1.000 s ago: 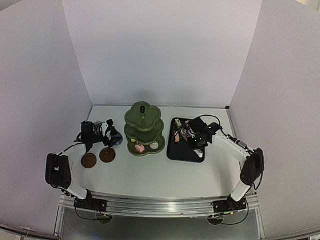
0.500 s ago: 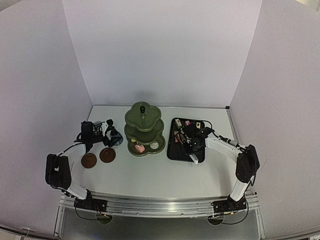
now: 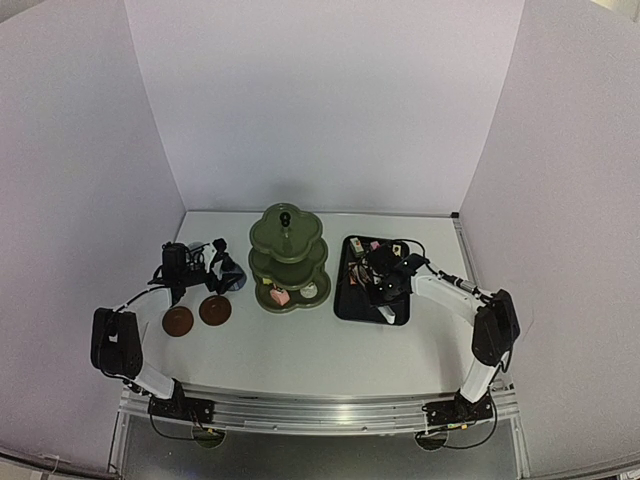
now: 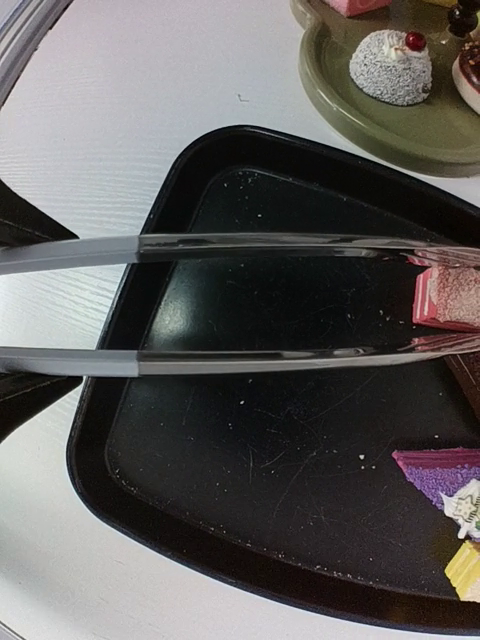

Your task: Serve the afternoon tea

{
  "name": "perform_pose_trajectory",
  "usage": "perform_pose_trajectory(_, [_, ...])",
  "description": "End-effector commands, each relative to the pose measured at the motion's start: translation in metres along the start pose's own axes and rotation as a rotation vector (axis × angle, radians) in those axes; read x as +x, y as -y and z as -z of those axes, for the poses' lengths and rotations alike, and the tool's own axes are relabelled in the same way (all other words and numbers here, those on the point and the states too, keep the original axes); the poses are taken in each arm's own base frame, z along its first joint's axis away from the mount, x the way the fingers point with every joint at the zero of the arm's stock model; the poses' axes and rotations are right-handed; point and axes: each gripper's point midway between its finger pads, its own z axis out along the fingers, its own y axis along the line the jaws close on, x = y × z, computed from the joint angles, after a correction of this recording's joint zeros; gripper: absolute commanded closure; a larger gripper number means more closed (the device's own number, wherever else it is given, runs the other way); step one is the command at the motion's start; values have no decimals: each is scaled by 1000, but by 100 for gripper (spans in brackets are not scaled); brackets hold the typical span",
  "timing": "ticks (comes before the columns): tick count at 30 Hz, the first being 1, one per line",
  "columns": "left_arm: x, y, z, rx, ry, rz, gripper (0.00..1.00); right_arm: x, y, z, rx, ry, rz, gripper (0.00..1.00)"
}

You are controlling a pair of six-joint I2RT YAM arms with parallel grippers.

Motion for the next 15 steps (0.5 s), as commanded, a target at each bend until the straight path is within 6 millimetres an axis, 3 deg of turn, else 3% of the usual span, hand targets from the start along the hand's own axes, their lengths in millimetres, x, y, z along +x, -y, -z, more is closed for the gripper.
perform_pose_trajectory(1, [-12,1,5,-16,28,-41,6,-18,-10,22,-37,82,-22,66])
perform_pose_trajectory(15, [-10,2,6,-19,18,-38,6,-36,-17,26,-44,120,1,66])
